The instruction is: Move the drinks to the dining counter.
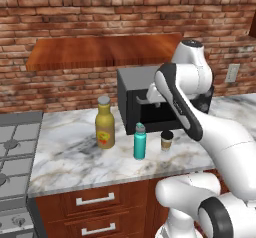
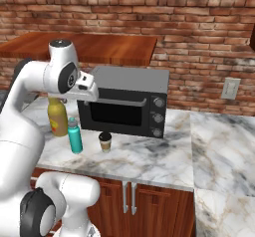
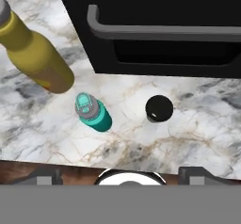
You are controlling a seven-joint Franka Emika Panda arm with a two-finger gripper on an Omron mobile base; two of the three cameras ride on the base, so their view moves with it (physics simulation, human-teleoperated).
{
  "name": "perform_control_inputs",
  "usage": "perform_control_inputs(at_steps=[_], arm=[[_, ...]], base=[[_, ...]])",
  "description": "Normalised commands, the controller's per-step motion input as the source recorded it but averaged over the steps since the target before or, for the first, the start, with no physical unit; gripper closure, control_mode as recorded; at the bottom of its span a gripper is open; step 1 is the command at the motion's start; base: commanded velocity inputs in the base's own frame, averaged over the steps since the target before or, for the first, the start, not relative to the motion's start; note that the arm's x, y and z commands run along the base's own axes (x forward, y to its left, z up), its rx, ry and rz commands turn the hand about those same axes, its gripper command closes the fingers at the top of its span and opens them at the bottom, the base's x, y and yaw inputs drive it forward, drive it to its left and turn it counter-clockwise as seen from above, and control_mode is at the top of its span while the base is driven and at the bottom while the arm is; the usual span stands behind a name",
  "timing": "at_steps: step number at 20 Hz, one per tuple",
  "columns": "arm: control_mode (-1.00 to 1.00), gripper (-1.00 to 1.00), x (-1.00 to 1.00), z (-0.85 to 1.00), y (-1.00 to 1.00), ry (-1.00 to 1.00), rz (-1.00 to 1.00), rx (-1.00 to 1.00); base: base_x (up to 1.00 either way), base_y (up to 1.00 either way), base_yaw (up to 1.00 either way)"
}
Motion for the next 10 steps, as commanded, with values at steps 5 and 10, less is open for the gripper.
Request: perform_control_inputs(at_steps=[5, 10], arm=[[-1.0, -1.0, -0.26, -0.14, 0.23, -0.02, 0.0, 0.0], [-1.0, -1.0, -0.07, -0.33, 0.25, 0.02, 0.0, 0.0]], base=[[0.0, 0.0, 0.0], [0.0, 0.0, 0.0]])
